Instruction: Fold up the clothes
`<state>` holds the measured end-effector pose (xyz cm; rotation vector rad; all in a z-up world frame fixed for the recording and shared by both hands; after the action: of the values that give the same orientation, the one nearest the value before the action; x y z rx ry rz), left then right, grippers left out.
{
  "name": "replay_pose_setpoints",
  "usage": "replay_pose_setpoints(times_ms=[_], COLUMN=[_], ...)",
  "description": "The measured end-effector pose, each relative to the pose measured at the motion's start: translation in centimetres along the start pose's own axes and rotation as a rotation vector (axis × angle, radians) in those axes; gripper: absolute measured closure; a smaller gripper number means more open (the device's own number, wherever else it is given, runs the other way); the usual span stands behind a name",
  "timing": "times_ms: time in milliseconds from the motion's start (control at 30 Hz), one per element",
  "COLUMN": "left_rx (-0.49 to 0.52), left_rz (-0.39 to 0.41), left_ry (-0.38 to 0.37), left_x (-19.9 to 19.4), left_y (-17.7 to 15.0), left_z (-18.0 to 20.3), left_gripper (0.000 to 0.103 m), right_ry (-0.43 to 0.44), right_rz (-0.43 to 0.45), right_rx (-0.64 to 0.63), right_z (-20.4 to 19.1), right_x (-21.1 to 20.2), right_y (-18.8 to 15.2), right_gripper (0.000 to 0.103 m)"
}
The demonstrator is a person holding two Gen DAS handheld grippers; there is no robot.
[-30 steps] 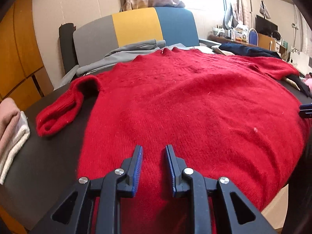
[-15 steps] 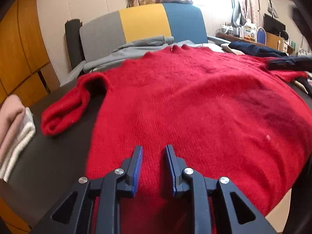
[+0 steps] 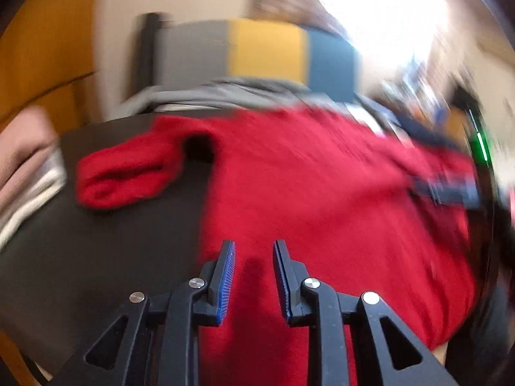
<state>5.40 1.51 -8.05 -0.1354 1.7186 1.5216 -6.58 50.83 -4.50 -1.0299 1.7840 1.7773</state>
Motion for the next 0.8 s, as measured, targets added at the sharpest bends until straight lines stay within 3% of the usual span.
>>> replay_pose_setpoints(times_ms=[100,200,300,433,500,600,800], left_rx=[-0.254,-0.383,-0.453,-0.472,-0.407,-0.229,0.238], left_rz=[0.018,-0.045,-0.100,-0.068,-0.069,-0.081,-0.145], left_ry=[0.103,0.143,0.126,0.114,0.152,0.232,0.273], left_x=[0.3,2.4,4.5,5.9,6.3,6.7,9.5], left_y=[1.0,0.9,0.8,2.3,3.2,4.8,7.4], left_z=[-7.2,-11.6,-13.2,-13.5,-13.4,-12.8,-8.2], left_gripper=[0.076,0.076,0.075,0.075,0.075,0.075,0.075], right_ry=[-0.003,0.008,0.014,0.008,0.007,0.010,0.008], right_rz=[0.008,0.011,0.012,0.016,0.017,0.018,0.021], right_rx=[0.000,0.006,0.013,0.010,0.010,0.016,0.029], right_z=[0.4,0.6,0.6,0.6,0.6,0.6,0.1], right_x=[0.1,0.1,0.0,0.1,0.2,0.1,0.2], right_y=[-0.2,-0.2,-0.2,-0.1,-0.1,-0.1,-0.1], right_gripper=[0.064,0.063,0.063,0.062,0.062,0.062,0.061])
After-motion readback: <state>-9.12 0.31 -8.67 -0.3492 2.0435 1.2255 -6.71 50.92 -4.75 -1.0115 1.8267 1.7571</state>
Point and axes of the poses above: each gripper's, at about its wrist camera, not at the fingertips, and x roughly the way its jaws point, z to its right, y to its top, the point moved 9 cm from there along x, roughly the way its jaws point, and after that the axes turned 8 degrees about x, right-handed, at the moved point
